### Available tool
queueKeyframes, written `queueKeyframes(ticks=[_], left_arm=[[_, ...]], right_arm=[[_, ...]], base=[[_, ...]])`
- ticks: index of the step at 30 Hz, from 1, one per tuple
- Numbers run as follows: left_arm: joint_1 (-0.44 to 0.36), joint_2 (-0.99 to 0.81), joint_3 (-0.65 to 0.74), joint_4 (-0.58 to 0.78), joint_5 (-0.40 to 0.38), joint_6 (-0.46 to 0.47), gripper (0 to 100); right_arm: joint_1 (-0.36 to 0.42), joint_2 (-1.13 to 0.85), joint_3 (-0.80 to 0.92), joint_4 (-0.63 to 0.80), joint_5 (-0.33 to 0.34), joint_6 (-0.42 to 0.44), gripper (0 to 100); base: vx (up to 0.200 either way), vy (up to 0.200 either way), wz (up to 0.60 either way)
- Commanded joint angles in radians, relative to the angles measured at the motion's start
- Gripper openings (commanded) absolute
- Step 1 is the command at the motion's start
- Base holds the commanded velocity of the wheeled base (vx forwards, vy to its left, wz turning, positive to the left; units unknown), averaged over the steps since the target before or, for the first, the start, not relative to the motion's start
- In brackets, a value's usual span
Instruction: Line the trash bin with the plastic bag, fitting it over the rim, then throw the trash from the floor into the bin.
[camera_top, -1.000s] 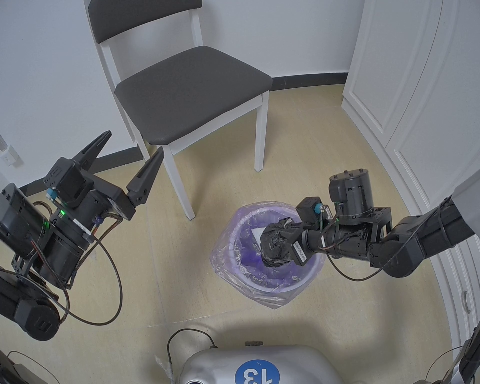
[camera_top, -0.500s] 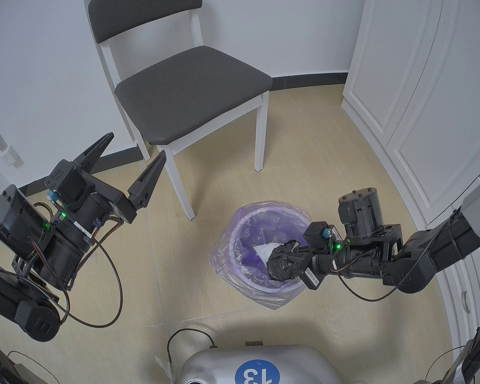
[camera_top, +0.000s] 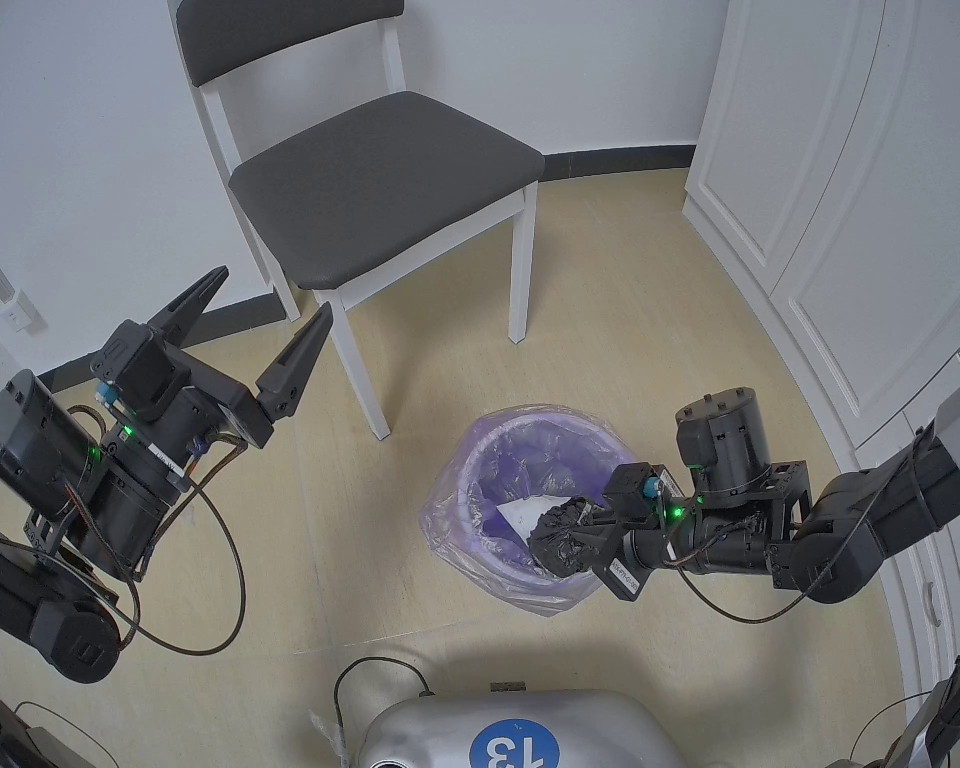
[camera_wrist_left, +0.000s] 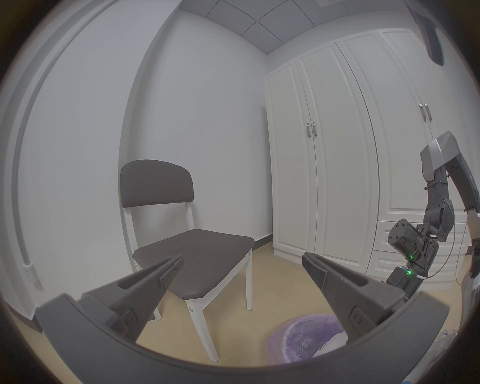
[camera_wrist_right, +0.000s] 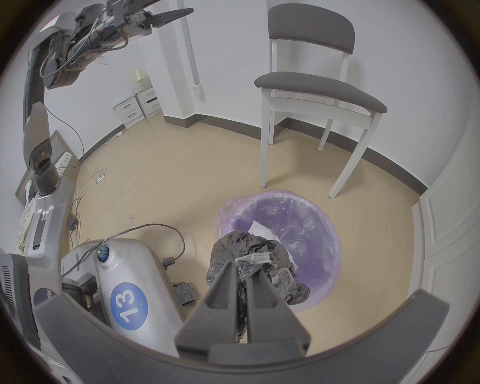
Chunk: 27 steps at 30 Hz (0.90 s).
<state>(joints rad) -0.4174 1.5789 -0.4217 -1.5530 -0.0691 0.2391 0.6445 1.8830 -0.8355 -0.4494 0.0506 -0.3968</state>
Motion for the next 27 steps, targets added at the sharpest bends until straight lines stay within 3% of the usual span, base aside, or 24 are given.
queueKeyframes(ticks=[1, 10, 15, 27], left_arm=[[0.0, 0.003, 0.0, -0.018, 0.0, 0.0, 100], [0.0, 0.004, 0.0, -0.018, 0.0, 0.0, 100], [0.0, 0.007, -0.002, -0.018, 0.0, 0.0, 100], [0.0, 0.019, 0.0, -0.018, 0.0, 0.0, 100]], right_arm=[[0.023, -0.022, 0.039, 0.029, 0.002, -0.002, 0], [0.011, -0.033, 0.0, 0.04, 0.002, 0.001, 0], [-0.051, 0.015, -0.097, 0.04, 0.002, 0.007, 0], [-0.054, 0.151, -0.152, 0.032, 0.002, 0.009, 0]], base=[[0.0, 0.0, 0.0], [0.0, 0.0, 0.0], [0.0, 0.0, 0.0], [0.0, 0.0, 0.0]])
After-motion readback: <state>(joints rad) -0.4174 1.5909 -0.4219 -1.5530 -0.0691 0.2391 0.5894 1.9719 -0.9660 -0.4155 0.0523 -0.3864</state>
